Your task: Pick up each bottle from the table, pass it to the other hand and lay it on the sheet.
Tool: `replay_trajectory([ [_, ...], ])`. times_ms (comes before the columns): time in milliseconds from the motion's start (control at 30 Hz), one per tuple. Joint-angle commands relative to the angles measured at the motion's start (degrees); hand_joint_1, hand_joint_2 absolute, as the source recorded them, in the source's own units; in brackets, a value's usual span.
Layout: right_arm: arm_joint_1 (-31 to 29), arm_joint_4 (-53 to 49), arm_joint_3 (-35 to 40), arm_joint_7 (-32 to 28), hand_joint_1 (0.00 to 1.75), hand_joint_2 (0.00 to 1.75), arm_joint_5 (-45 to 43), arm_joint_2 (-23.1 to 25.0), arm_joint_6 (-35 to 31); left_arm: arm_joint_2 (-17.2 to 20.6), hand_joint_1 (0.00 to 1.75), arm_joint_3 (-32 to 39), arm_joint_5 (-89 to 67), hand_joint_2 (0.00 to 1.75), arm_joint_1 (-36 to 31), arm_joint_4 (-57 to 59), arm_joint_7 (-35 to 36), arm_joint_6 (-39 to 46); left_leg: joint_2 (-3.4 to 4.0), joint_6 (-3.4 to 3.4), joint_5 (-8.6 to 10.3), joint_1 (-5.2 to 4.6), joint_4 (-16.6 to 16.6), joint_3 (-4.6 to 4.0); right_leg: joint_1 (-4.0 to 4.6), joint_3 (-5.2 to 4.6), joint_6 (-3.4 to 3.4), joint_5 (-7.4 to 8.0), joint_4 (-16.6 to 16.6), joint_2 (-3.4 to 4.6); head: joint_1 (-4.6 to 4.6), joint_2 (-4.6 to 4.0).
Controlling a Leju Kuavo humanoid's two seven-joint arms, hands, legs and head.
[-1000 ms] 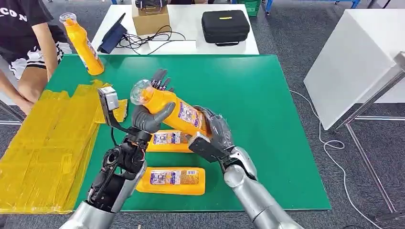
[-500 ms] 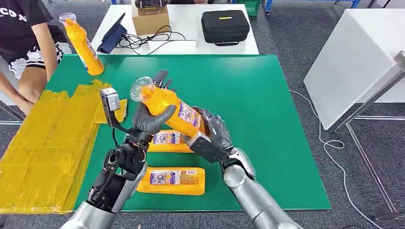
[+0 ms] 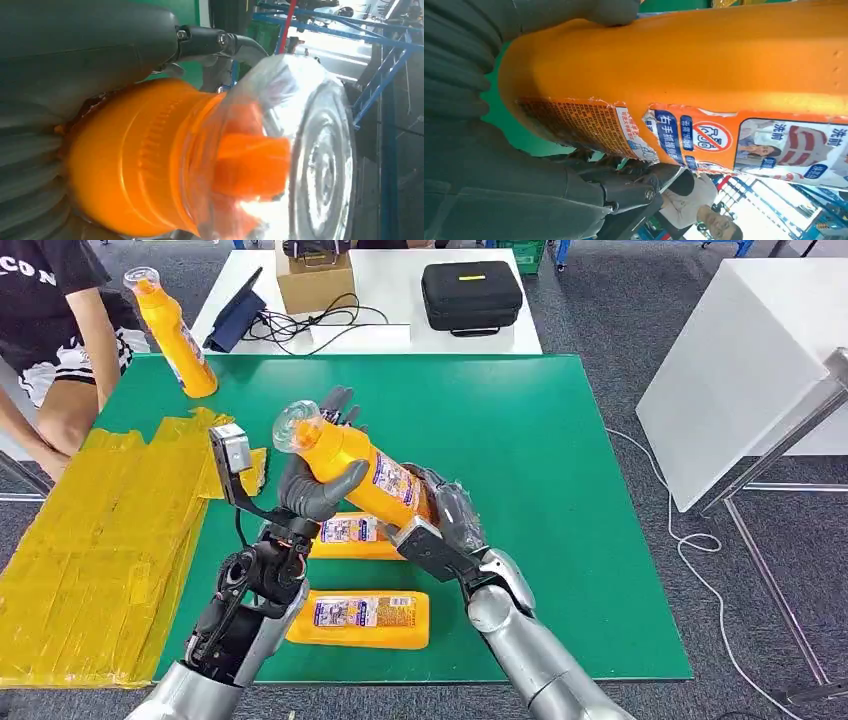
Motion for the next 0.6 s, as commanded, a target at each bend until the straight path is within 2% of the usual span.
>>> replay_trajectory([
  [33, -2.1, 1.3, 3.0, -0.6, 1.75, 1.75, -0.4, -0.4, 0.3, 0.3, 1.03, -2.1, -1.2, 1.75, -2.8, 4.6, -0.4, 0.4, 0.00, -0.05, -0.08, -0.01, 0.0, 0.19, 0.00, 0.20, 0.02, -0.09, 0.0, -0.08, 0.00, 0.00],
  [67, -2.1, 1.3, 3.0, -0.6, 1.75, 1.75, -0.4, -0.4, 0.3, 0.3, 1.43, -2.1, -1.2, 1.75, -2.8, 4.6, -0.4, 0.4, 0.00, -0.06, -0.10, -0.01, 0.0, 0.24, 0.00, 0.25, 0.02, -0.11, 0.0, -0.08, 0.00, 0.00],
  [100, -2.1, 1.2, 3.0, -0.6, 1.75, 1.75, -0.4, -0.4, 0.2, 0.3, 1.69, -2.1, -1.4, 1.75, -2.8, 4.7, -0.5, 0.4, -0.01, -0.04, -0.04, 0.00, 0.0, 0.12, 0.00, 0.13, 0.01, -0.05, 0.0, -0.06, 0.00, 0.00],
  [133, -2.1, 1.2, 3.0, -0.7, 1.75, 1.75, -0.5, -0.4, 0.2, 0.3, 1.75, -2.1, -1.6, 1.75, -2.8, 4.7, -0.6, 0.4, -0.01, -0.05, -0.07, 0.00, 0.0, 0.16, 0.01, 0.18, 0.02, -0.07, 0.0, -0.07, 0.00, 0.00],
  [367, -2.6, 2.0, 2.8, -0.8, 1.75, 1.75, -1.3, -0.3, -0.8, 0.4, 1.75, -1.3, -2.2, 1.75, -2.2, 4.3, -1.6, 0.7, 0.00, -0.06, -0.09, 0.01, 0.0, 0.21, 0.01, 0.23, 0.02, -0.09, 0.0, -0.08, -0.02, 0.00],
  [400, -2.6, 2.0, 2.9, -0.9, 1.61, 1.75, -1.4, -0.4, -0.9, 0.6, 1.75, -0.8, -2.1, 1.75, -2.0, 3.8, -1.8, 0.8, 0.00, -0.05, -0.08, 0.01, 0.0, 0.20, 0.01, 0.22, 0.02, -0.09, 0.0, -0.07, 0.00, 0.00],
  [433, -2.5, 1.6, 2.9, -1.0, 1.54, 1.75, -1.5, -0.6, -1.2, 0.8, 1.75, 1.5, -1.2, 1.75, -1.6, 2.3, -3.2, 1.5, -0.01, -0.03, -0.03, -0.01, 0.0, 0.10, -0.01, 0.10, 0.01, -0.05, 0.0, -0.05, -0.02, 0.00],
  [467, -2.2, 1.0, 2.7, -1.3, 0.52, 1.75, -1.6, -0.9, -2.0, 1.2, 1.75, 3.2, -0.8, 1.75, -1.4, 0.7, -3.5, 1.8, 0.00, -0.05, -0.07, 0.00, 0.0, 0.18, 0.00, 0.19, 0.01, -0.08, 0.0, -0.06, -0.02, 0.00],
  [533, -1.9, 0.0, 2.5, -1.8, 0.00, 1.75, -1.6, -1.0, -3.0, 1.0, 1.75, 4.4, -0.8, 1.75, -1.0, -0.6, -3.7, 2.4, 0.01, -0.05, -0.07, 0.00, 0.0, 0.19, 0.01, 0.20, 0.01, -0.08, 0.0, -0.06, -0.02, 0.00],
  [600, -1.4, -1.5, 2.6, -1.8, 0.00, 1.75, -1.7, -1.6, -2.9, 1.1, 1.75, 5.5, -1.1, 1.75, -0.6, -2.1, -3.4, 2.7, 0.04, -0.04, -0.05, 0.00, 0.0, 0.13, 0.00, 0.13, 0.01, -0.04, 0.0, -0.01, -0.02, 0.00],
])
